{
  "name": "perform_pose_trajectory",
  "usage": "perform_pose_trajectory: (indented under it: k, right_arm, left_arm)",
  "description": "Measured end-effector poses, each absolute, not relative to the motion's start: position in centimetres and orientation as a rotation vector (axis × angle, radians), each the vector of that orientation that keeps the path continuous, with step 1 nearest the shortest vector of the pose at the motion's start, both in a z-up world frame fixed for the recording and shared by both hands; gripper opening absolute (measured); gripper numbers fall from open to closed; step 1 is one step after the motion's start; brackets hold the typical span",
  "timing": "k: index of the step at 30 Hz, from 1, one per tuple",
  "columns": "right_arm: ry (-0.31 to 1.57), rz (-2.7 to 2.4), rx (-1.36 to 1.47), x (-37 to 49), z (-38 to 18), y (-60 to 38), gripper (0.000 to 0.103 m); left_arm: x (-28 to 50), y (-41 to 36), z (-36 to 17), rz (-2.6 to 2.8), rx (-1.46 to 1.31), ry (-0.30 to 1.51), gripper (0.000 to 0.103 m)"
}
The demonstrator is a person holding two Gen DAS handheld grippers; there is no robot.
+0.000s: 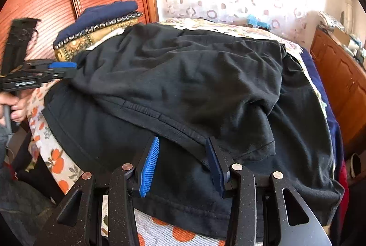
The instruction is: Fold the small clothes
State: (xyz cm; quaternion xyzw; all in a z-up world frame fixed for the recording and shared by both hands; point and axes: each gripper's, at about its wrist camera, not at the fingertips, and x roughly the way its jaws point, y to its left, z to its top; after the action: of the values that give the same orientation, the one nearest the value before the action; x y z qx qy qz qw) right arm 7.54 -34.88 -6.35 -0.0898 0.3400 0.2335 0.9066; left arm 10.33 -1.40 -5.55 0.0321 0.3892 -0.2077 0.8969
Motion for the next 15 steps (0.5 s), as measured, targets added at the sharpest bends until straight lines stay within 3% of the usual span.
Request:
perform_pose_trajectory:
  k: [12, 15]
  right_arm:
    - [0.706, 0.474, -0.169, 7.8, -6.9, -34.8, 0.044]
    - [0.703, 0.475, -0.166, 7.8, -6.9, -35.1, 0.044]
  left_arm:
    - [10.7, -7.1, -7.9, -0.506, 0.184, 0.879, 0.035]
    - [11.9, -7.3, -8.1, -0.486, 0.22, 0.874, 0.049]
